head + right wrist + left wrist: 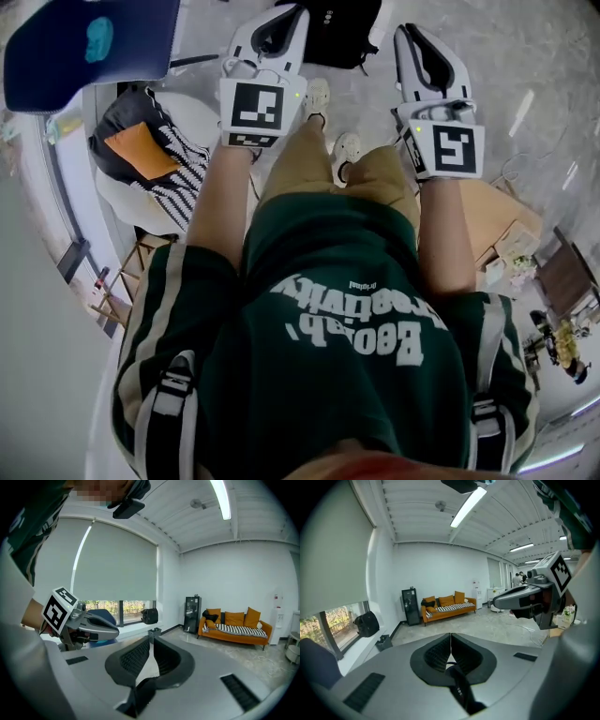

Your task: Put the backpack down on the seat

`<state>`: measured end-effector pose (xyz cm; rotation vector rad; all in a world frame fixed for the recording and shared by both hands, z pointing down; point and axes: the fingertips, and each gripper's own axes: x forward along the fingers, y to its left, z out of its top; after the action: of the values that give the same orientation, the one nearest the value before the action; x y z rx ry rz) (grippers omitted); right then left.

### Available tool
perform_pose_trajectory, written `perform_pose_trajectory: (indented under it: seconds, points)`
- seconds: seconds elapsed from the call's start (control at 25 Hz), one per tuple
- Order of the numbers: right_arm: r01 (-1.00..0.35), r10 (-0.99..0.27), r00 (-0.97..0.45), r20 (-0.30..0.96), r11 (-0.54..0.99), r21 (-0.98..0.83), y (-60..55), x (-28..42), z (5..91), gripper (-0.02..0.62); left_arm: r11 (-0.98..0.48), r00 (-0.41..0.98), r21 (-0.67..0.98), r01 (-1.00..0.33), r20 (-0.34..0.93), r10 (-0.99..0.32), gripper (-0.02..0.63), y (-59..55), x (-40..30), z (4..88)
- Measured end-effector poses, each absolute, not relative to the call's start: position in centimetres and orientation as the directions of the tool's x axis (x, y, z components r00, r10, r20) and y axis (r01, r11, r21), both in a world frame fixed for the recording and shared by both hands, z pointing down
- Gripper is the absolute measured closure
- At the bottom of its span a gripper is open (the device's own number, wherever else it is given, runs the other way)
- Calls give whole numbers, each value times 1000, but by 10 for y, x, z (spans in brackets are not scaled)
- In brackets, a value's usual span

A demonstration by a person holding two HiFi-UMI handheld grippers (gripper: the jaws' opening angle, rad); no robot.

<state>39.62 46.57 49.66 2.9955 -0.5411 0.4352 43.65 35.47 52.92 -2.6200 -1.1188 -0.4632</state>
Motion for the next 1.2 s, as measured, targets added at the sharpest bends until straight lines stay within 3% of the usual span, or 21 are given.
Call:
perform_pose_trajectory:
  seconds: [0.24, 0.36, 0.44, 0.48, 0.52, 0.92, 1.2]
  points:
    - [-317, -303, 878, 370, -948, -25, 479, 449, 576, 558, -643, 599, -49, 765, 420, 681, 582, 362, 493, 598]
    - [-303, -291, 865, 408, -952, -38, 487, 463, 620, 552, -626, 569, -26, 779, 447, 690, 491, 369, 507, 636]
    - [-299, -300, 850, 432, -952, -72, 491, 474, 654, 517, -618, 546, -3, 787, 471, 693, 455, 371, 516, 667]
    - [-298, -309, 841, 445, -950, -97, 493, 479, 672, 428, -614, 534, 8, 790, 485, 693, 444, 372, 521, 684]
    - [-297, -317, 830, 458, -948, -119, 495, 483, 690, 399, -612, 524, 16, 791, 499, 690, 434, 372, 524, 700]
    - [-325, -357, 718, 597, -931, -165, 524, 507, 861, 345, -650, 483, 92, 754, 593, 645, 364, 376, 555, 837]
    - [-316, -397, 648, 650, -916, -245, 556, 524, 967, 328, -626, 375, 173, 760, 671, 640, 324, 395, 564, 949]
